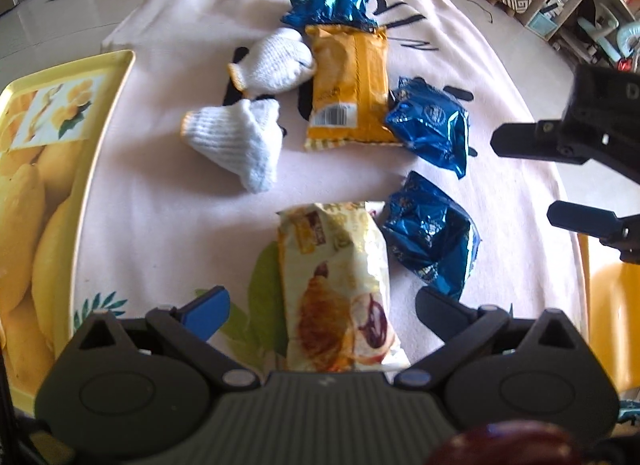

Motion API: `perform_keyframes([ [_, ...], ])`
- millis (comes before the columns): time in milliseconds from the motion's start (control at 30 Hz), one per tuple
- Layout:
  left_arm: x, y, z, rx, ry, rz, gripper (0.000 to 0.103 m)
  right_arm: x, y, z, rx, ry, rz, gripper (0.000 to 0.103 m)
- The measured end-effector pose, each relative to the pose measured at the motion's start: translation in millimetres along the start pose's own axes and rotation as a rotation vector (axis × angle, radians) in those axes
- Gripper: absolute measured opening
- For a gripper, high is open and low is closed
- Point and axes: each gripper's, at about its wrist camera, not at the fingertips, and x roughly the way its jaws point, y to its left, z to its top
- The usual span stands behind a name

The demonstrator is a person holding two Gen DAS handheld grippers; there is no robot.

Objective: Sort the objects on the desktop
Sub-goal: 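Grasp the croissant packet with the left tool while the right tool returns to the cloth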

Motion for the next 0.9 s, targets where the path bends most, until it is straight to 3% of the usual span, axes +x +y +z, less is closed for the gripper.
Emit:
perform_keyframes([
  [333,38.6,-7.5,-6.6,0.031,0.06,0.093,0.102,17.9,-13.5,-2.9,0.038,0.036,0.002,0.078],
  [600,38.1,-0.9,-7.3,0.043,0.051,0.117,0.102,33.2,-12.7,-6.5,0.039,0.07,-0.012,0.078],
  [900,37.0,16.6,-7.1,0.011,0.064,0.203,0.102,44.6,-17.8,-9.2,0.073,0.102,-0.027,0.078],
])
